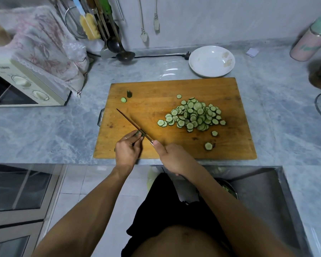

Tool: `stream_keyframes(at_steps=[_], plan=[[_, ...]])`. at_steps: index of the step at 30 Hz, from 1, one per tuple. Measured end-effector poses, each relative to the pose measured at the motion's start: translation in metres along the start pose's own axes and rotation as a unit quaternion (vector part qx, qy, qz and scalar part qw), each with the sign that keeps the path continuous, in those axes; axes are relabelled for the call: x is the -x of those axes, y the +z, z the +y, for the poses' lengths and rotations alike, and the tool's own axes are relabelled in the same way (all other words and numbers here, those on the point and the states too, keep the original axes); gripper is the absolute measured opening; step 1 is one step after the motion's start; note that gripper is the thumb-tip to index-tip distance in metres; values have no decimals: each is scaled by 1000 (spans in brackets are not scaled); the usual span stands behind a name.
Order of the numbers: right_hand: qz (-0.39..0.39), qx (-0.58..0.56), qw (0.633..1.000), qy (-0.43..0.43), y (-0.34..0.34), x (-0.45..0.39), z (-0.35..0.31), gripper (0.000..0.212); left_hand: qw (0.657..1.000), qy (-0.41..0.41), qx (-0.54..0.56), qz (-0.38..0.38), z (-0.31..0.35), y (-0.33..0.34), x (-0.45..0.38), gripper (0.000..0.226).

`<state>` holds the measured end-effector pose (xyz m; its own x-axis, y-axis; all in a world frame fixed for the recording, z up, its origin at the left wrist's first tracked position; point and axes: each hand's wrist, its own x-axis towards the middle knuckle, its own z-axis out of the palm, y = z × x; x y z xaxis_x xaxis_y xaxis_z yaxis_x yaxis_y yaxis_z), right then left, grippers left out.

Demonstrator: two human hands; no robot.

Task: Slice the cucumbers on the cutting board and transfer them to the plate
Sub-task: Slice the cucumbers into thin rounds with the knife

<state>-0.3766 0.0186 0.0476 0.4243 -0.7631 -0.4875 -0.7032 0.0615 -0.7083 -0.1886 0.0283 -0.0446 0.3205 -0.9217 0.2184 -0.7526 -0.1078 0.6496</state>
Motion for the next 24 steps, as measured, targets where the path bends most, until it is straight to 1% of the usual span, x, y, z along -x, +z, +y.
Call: stream_keyframes(at_steps=[3,6,9,12,16,22,24], plan=[[4,12,1000,-18,1,5,-2,70,1000,-5,-2,-9,-3,0,0,21],[3,20,1000,-22,5,7,-1,67,1000,7,2,-13,-6,-1,0,36],[-3,22,1000,-15,7,5,-2,67,1000,24,2,-9,-9,-1,-2,39],[-5,-2,1000,-8,6,6,-2,68,1000,21,9,-5,-9,1,-2,41],[-6,4,1000,-19,5,5,-2,67,1000,19,13,-7,-9,1,-3,39],[-31,-15,999,6,-5,4,-5,73,1000,18,7,-4,-5,0,-4,28],[-38,-27,999,14,-6,1,-6,72,1000,22,10,-2,-7,1,-4,28]])
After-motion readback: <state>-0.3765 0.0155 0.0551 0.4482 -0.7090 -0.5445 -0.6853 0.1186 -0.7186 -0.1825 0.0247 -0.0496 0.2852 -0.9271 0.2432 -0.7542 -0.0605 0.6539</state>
